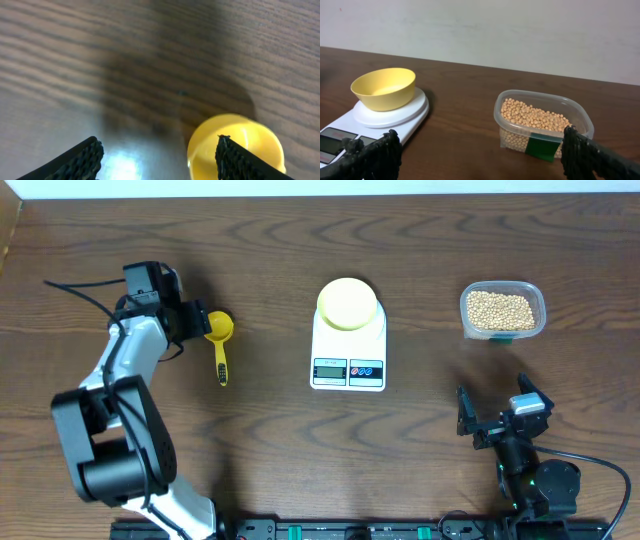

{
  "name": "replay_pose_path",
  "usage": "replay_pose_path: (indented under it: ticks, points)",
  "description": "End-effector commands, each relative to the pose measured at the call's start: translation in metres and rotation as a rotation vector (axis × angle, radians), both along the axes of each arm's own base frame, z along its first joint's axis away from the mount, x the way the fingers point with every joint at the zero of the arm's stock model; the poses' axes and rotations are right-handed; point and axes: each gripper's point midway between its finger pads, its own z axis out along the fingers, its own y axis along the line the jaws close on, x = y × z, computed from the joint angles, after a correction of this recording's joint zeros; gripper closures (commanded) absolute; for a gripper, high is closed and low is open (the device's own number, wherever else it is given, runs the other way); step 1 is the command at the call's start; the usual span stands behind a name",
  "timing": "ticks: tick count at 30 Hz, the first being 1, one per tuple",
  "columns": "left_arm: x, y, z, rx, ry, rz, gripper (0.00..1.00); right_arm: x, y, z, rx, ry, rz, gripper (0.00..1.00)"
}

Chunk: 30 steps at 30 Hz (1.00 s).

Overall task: Scoop item into bowl and weigh 50g on scale
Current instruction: 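Grasp the yellow scoop by its cup with the left gripper and lift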

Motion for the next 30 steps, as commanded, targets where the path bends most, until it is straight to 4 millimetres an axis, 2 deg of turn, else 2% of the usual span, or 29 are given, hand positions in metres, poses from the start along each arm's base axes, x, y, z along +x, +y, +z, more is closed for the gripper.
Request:
replay_pose_path:
  ticks: [1, 6, 9, 13, 17, 20, 23, 26, 27, 28, 29, 30]
  points:
    - [0.009, -0.006, -0.007, -0.027, -0.009, -0.036, 0.26, 0.0, 0.0, -0.001, 0.017, 0.005, 0.0, 0.01]
    - [0.009, -0.015, -0.012, -0.033, 0.004, -0.061, 0.26, 0.0, 0.0, -0.001, 0.017, 0.005, 0.0, 0.01]
    - [0.01, -0.022, -0.012, -0.033, 0.004, -0.08, 0.3, 0.0, 0.0, -0.001, 0.017, 0.005, 0.0, 0.01]
    - [0.01, -0.034, -0.017, -0.031, 0.017, -0.116, 0.31, 0.0, 0.0, -0.001, 0.017, 0.005, 0.0, 0.01]
    - [0.008, -0.032, -0.034, -0.032, 0.049, -0.11, 0.31, 0.0, 0.0, -0.001, 0.017, 0.005, 0.0, 0.01]
    - [0.005, -0.03, -0.042, -0.037, 0.069, -0.105, 0.34, 0.0, 0.0, -0.001, 0.017, 0.005, 0.0, 0.01]
    - [0.005, -0.03, -0.043, -0.038, 0.071, -0.105, 0.45, 0.0, 0.0, -0.001, 0.017, 0.005, 0.0, 0.01]
    - [0.005, -0.031, -0.043, -0.041, 0.07, -0.102, 0.64, 0.0, 0.0, -0.001, 0.017, 0.005, 0.0, 0.01]
    - [0.005, -0.031, -0.043, -0.049, 0.07, -0.091, 0.77, 0.0, 0.0, -0.001, 0.017, 0.005, 0.0, 0.01]
    - [0.006, -0.031, -0.042, -0.054, 0.066, -0.079, 0.86, 0.0, 0.0, -0.001, 0.017, 0.005, 0.0, 0.01]
    - [0.007, -0.031, -0.041, -0.06, 0.062, -0.065, 0.92, 0.0, 0.0, -0.001, 0.017, 0.005, 0.0, 0.01]
    - [0.009, -0.031, -0.039, -0.067, 0.053, -0.047, 0.92, 0.0, 0.0, -0.001, 0.017, 0.005, 0.0, 0.01]
